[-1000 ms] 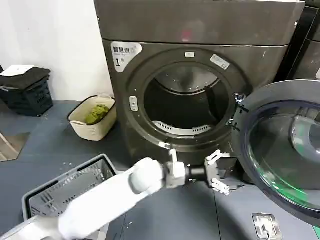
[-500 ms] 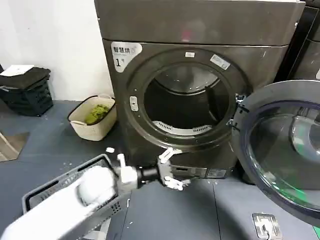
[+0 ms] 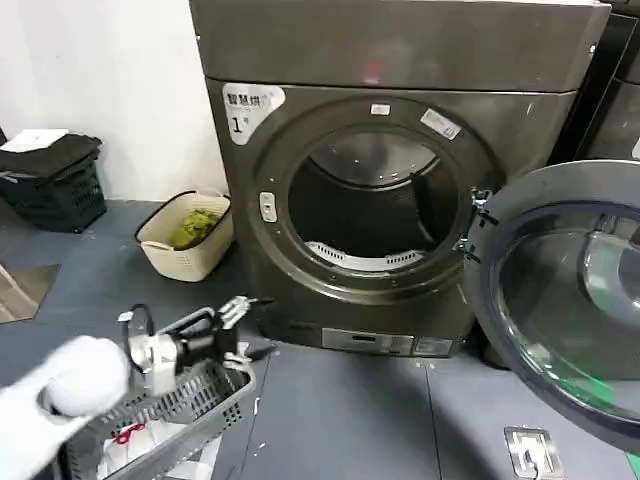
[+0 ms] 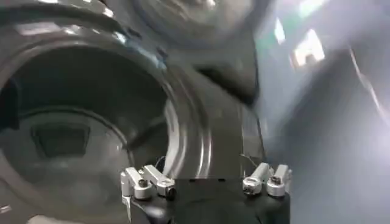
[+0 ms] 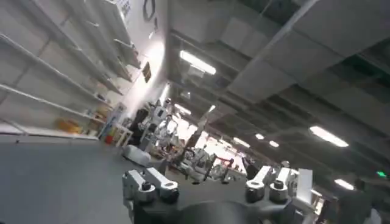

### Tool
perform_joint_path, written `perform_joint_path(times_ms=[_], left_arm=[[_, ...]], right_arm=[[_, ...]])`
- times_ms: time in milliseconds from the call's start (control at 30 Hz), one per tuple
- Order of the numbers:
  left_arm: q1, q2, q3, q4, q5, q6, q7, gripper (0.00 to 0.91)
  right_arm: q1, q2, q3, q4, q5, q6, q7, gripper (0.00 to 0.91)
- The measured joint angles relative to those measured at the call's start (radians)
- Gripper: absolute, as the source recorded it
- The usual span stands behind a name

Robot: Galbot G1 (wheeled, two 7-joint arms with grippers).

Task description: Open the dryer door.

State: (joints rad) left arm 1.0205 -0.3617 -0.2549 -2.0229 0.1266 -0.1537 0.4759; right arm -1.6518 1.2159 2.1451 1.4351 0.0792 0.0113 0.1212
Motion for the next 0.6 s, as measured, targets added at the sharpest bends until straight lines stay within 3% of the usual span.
perform_joint_path(times_ms=[333, 600], left_arm=[[0.045, 0.116, -0.075, 0.107, 0.365, -0.223, 0.018, 0.907], [0.058, 0.131, -0.110, 0.189, 0.583, -0.405, 0.096, 0.907]], right_arm=[[-0.003, -0.001, -0.025, -0.005, 0.043, 0.018, -0.026, 0.907], [-0.006, 0.011, -0.037, 0.019, 0.156, -0.002, -0.072, 0.907]])
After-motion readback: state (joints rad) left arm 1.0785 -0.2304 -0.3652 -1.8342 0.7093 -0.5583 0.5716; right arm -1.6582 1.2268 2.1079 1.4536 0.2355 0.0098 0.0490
